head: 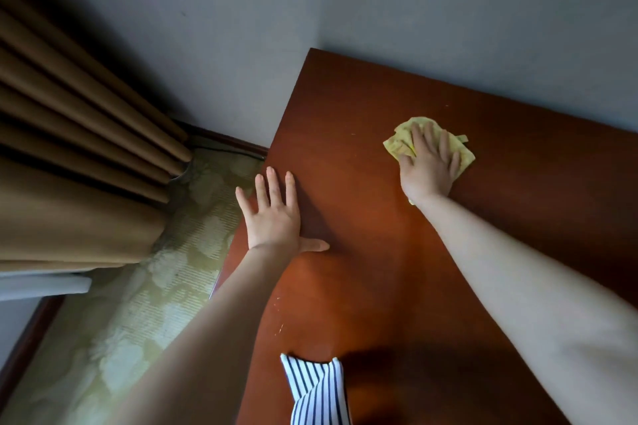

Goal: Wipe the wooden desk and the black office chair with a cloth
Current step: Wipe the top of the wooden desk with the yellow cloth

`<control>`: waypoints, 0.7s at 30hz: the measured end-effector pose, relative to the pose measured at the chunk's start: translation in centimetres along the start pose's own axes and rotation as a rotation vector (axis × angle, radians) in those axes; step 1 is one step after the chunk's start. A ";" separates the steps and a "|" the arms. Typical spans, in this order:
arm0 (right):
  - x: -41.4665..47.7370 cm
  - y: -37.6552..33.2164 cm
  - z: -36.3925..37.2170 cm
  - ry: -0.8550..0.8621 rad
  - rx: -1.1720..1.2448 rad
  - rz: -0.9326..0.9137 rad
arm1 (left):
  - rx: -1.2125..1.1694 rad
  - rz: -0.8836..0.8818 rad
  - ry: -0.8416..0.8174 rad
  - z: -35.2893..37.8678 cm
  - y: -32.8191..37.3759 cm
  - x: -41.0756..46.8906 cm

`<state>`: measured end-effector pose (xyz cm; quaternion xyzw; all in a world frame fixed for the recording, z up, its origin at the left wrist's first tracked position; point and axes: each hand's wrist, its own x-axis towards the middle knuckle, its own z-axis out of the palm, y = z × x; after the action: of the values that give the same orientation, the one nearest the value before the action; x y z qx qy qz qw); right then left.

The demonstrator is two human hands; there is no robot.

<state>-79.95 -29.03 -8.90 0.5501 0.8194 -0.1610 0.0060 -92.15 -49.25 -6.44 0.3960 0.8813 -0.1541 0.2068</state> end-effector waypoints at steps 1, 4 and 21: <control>0.8 -0.6 -0.1 -0.019 -0.003 -0.027 | -0.006 0.001 -0.007 0.0 0.0 0.0; 2.7 -2.5 0.0 -0.084 -0.028 -0.165 | -0.013 -0.026 -0.024 0.0 0.0 -0.1; -7.1 -5.2 3.7 -0.128 -0.091 -0.632 | -0.097 -0.022 0.013 0.4 -0.3 -0.4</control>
<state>-82.45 -38.21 -9.74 0.2567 0.9539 -0.1524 0.0317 -92.06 -49.88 -6.52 0.3767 0.8934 -0.1108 0.2184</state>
